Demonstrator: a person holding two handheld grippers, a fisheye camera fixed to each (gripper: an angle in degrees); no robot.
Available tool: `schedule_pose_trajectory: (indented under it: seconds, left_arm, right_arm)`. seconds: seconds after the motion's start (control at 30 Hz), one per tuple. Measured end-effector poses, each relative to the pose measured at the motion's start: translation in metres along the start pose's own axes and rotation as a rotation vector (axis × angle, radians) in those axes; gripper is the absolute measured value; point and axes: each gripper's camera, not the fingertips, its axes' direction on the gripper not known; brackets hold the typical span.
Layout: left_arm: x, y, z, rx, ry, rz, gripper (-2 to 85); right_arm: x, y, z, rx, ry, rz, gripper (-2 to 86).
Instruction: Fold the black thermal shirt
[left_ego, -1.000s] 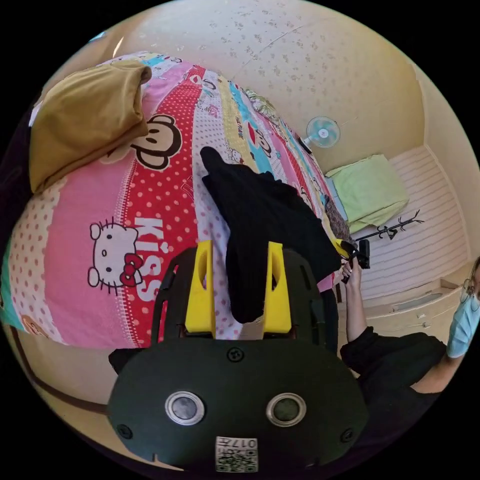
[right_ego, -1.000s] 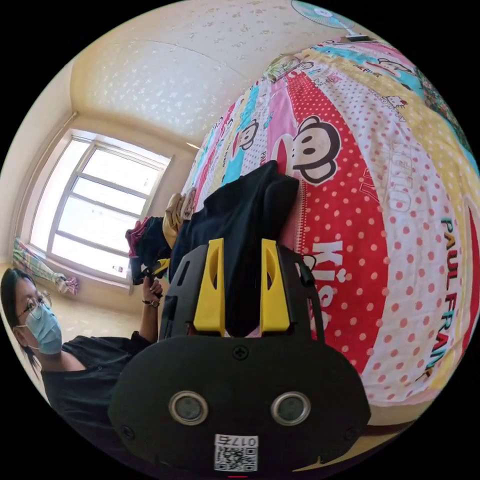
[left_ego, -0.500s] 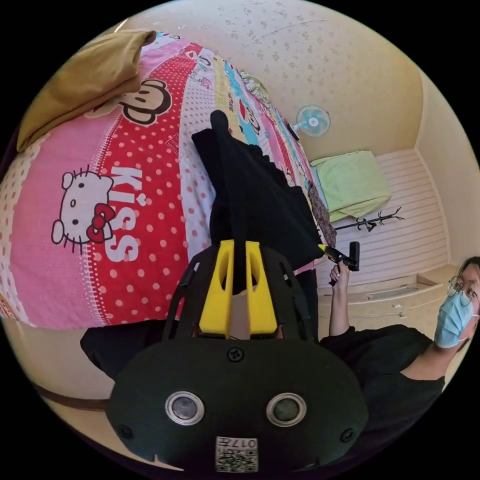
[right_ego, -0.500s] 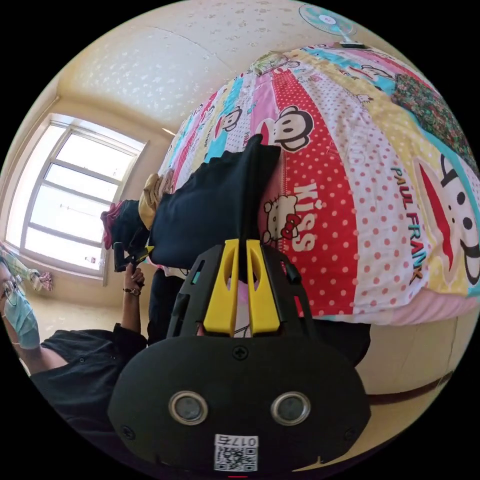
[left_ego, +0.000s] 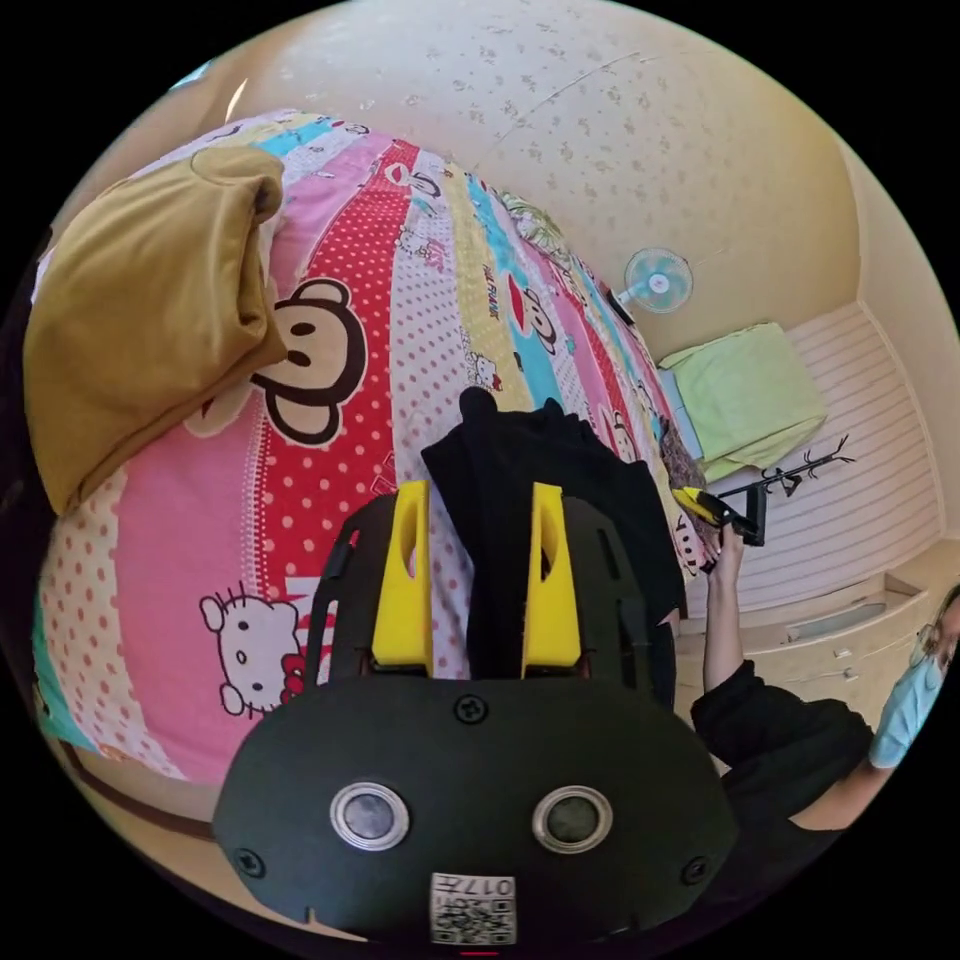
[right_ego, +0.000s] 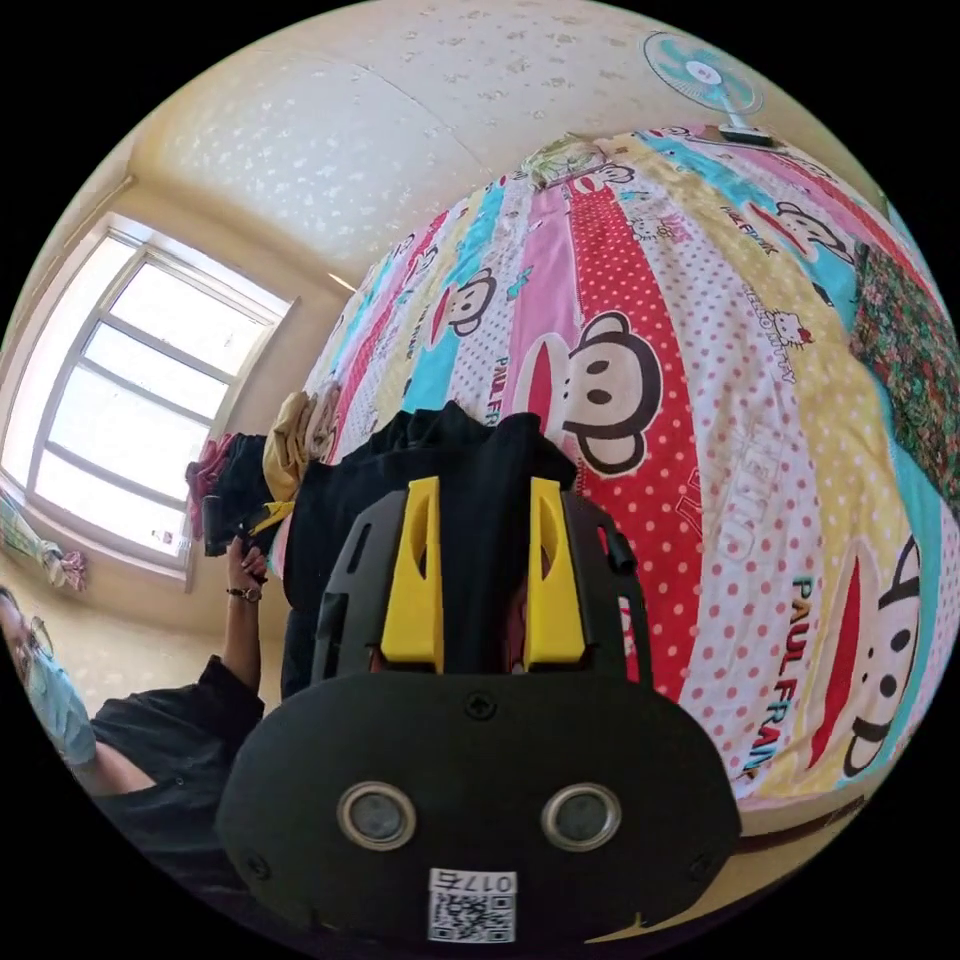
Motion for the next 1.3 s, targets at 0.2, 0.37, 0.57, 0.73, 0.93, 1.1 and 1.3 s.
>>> schedule_pose_trajectory:
  seconds: [0.2,0.37,0.57,0.73,0.93,1.1,1.3]
  left_arm:
    - [0.018,-0.015,0.040,-0.018,0.002,-0.018,9.6]
    - [0.041,0.004,0.016,0.146,0.023,0.061,5.5]
    - [0.051,-0.031,0.032,0.125,-0.083,0.079,4.4]
    - [0.041,-0.026,0.025,0.100,0.004,0.045,5.5]
    - [0.044,0.061,-0.004,0.026,0.020,-0.024,19.2]
    - [0.048,0.136,-0.004,0.038,0.099,-0.107,17.7]
    - [0.040,0.174,0.009,0.071,0.165,-0.213,14.4]
  right_arm:
    - [-0.012,-0.008,0.050,0.000,0.030,0.003,6.4]
    - [-0.036,0.023,0.009,0.233,0.012,-0.037,3.6]
    - [-0.042,-0.017,0.007,0.211,0.061,-0.034,3.6]
    - [-0.035,-0.027,0.017,0.124,0.050,0.062,5.8]
    - [-0.105,0.027,-0.021,0.189,0.013,-0.075,13.1]
    - [-0.176,0.085,0.032,0.077,-0.142,-0.279,12.5]
    - [-0.157,0.155,0.106,0.040,-0.016,-0.300,3.4]
